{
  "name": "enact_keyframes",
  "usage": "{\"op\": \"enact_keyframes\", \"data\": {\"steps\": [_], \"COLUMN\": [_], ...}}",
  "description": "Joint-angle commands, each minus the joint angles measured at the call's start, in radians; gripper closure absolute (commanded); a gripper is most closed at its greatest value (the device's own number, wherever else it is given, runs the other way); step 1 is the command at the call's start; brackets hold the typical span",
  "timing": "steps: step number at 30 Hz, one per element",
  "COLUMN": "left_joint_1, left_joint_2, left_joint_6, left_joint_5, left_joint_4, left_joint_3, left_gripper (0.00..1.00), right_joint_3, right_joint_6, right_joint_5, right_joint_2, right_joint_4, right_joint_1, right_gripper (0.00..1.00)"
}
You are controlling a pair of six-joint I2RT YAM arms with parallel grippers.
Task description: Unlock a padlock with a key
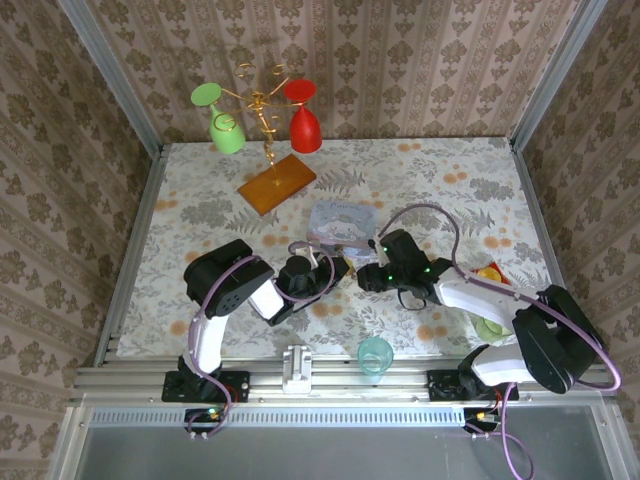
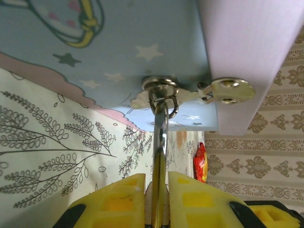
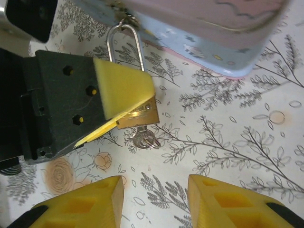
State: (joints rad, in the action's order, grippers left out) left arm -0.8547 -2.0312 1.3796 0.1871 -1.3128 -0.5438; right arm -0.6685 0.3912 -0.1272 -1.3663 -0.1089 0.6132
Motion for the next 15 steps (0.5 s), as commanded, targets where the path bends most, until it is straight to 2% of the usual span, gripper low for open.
{"op": "enact_keyframes", "data": {"steps": [1,7,15], "left_joint_1": [0.005,0.004,-0.005], "left_joint_2": [0.037,0.045,0.057], "left_joint_6": [0.006,0.026,0.037], "left_joint_5": [0.009,0.011,0.012], "left_joint_4": [0.020,0.017,0.016], "left_joint_3": [0.004,0.002,0.002], "left_gripper": [0.98,0.98,1.00], "right_joint_3": [-0.043,-0.027,-0.034], "right_joint_6": [-0.087,-0.086,-0.091], "right_joint_5": [0.067,-0.022,0.016], "right_joint_2": [-0.074,-0.151,-0.194], "right_joint_4": [-0.013,0.098,0.150], "right_joint_1": [0.025,0.028,0.042], "right_gripper": [0.59,0.62,0.68]}}
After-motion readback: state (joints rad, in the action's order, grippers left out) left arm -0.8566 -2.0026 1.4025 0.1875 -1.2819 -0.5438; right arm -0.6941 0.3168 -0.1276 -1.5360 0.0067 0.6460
